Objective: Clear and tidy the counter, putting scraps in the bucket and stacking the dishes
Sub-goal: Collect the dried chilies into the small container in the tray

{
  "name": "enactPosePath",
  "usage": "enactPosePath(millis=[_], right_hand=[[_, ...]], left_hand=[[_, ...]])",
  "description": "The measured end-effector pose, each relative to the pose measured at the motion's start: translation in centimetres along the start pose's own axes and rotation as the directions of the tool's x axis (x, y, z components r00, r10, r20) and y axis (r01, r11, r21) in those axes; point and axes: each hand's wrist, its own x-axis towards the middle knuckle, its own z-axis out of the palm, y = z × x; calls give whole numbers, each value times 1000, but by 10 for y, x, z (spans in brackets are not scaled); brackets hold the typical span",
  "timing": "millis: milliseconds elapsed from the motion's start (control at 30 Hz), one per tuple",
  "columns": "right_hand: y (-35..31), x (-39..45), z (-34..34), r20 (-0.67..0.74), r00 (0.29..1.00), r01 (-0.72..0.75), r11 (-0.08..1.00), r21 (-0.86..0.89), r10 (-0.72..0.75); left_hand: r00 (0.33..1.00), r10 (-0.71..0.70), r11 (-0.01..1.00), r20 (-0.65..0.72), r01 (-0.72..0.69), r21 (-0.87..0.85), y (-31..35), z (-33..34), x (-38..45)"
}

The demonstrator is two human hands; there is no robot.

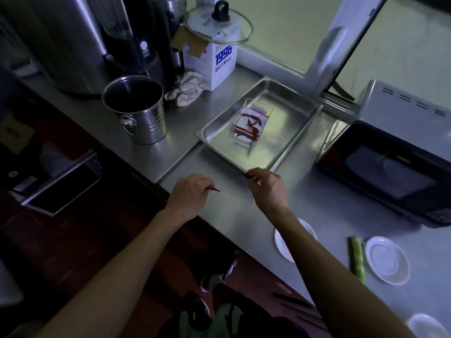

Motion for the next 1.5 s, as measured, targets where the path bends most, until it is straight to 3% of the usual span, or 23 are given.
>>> enactPosePath(millis=[433,967,1500], right_hand=[[58,111,8,-13,995,-96,995,11,96],[89,185,10,-95,977,-183,979,84,191],[103,258,26,-199,888,-395,909,133,415]], left_hand=[[986,113,993,124,-109,-37,1,15,150],[942,272,962,197,-259,-91,-12,39,284],[884,345,938,315,-313,-151,-28,73,394]])
